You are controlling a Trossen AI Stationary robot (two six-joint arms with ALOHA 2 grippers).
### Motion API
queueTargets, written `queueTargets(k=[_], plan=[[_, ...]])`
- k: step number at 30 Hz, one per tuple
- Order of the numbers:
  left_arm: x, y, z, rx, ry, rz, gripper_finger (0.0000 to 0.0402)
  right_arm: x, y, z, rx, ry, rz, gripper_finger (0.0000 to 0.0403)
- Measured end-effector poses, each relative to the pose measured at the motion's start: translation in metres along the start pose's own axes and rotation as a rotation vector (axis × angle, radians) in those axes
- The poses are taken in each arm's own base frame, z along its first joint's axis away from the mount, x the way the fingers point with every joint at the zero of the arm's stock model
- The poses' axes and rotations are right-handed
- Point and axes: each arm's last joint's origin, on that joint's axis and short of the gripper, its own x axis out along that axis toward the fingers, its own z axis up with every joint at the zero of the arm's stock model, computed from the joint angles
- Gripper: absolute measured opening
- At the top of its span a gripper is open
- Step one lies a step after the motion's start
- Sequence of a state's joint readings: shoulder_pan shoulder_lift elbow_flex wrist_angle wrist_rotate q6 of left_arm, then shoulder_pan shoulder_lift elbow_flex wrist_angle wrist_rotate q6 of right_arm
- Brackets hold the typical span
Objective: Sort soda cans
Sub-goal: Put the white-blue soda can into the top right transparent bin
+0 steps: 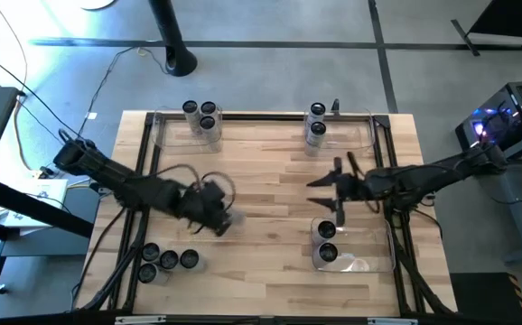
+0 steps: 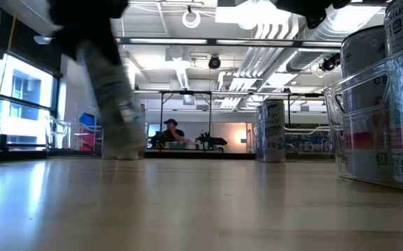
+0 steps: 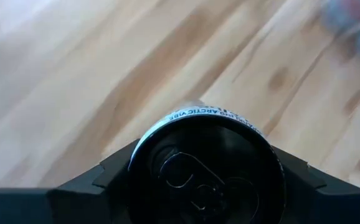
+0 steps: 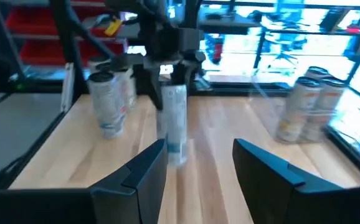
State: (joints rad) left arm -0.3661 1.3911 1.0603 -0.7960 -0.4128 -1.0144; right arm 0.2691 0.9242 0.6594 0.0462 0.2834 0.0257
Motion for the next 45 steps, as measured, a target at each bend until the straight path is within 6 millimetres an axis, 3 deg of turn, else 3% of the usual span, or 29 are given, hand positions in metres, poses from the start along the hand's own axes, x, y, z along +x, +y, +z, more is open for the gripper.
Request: queueTargets(k=[6, 9, 18, 23, 31, 39, 45], plan=[[0.032, 0.0, 0.069, 0.063, -0.158, -0.151, 0.0243, -0.009, -0.003, 0.001, 0.065, 0.01, -0.018, 0.0179], [0.044, -0.003, 0.1, 0.126, -0.157, -0.142, 0.0243, -0.008, -0.003, -0.005, 0.082, 0.069, -0.023, 0.0179], [0.079, -0.019, 0.153, 0.305, 0.07, 0.01, 0.0243, -0.01, -0.004, -0.02, 0.146, 0.217, -0.047, 0.0179], [0.094, -0.03, 0.166, 0.362, 0.098, -0.037, 0.0267, -0.01, -0.004, -0.021, 0.153, 0.22, -0.048, 0.0179], [0.11, -0.033, 0.165, 0.383, 0.126, -0.022, 0.0297, -0.01, -0.004, -0.021, 0.15, 0.227, -0.049, 0.0179], [0.107, -0.032, 0.168, 0.378, 0.114, -0.028, 0.0299, -0.01, -0.004, -0.022, 0.147, 0.235, -0.05, 0.0179], [0.092, -0.032, 0.17, 0.377, 0.09, -0.054, 0.03, -0.01, -0.004, -0.024, 0.135, 0.251, -0.051, 0.0179]])
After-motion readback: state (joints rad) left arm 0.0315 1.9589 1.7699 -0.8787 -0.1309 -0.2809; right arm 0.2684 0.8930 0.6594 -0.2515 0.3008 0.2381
